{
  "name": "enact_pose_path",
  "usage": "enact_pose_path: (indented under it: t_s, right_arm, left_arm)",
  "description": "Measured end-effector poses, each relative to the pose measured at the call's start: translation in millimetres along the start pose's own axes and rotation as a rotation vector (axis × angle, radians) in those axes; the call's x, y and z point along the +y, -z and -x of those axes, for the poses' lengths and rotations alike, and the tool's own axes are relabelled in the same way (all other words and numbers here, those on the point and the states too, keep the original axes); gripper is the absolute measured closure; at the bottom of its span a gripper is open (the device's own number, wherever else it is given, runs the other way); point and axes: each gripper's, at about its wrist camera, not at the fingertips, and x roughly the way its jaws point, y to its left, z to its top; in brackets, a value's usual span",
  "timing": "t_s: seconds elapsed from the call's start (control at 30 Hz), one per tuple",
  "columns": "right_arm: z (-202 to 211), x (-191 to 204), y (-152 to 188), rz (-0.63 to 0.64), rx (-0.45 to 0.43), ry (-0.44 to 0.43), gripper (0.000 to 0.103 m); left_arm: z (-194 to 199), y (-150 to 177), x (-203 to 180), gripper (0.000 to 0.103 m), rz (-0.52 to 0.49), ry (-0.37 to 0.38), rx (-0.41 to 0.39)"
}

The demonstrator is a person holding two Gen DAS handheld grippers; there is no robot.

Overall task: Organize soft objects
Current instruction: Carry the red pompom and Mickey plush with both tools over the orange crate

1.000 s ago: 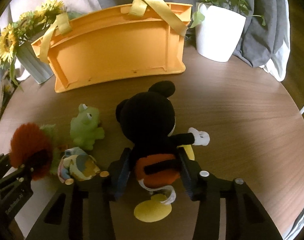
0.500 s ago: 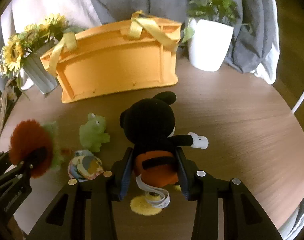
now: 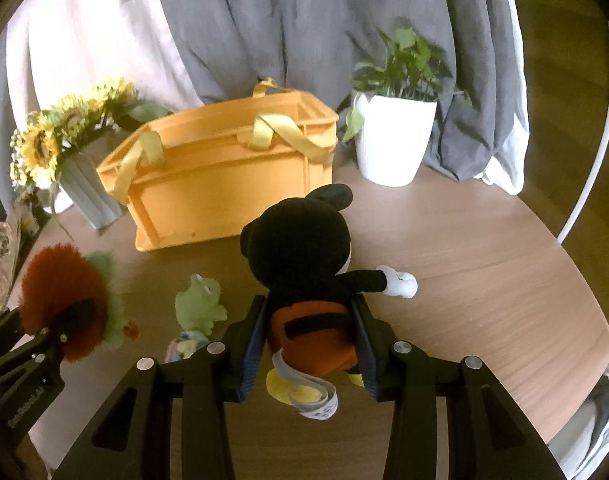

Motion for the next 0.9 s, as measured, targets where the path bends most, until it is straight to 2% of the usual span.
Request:
enact_pose_path:
  t_s: [0.47, 0.9]
  right_arm:
    - [34.3, 15.4, -31.8, -0.007, -0.131, -0.063, 0.061]
    - [48.3, 15.5, -70.1, -0.010, -0.234, -0.118, 0.061]
  left_arm:
    - [35.7, -36.2, 8.4, 0.064, -0.009, -0.003, -0.149]
    - [50.8, -73.1, 4.8, 0.064, -0.011, -0.022, -0.269]
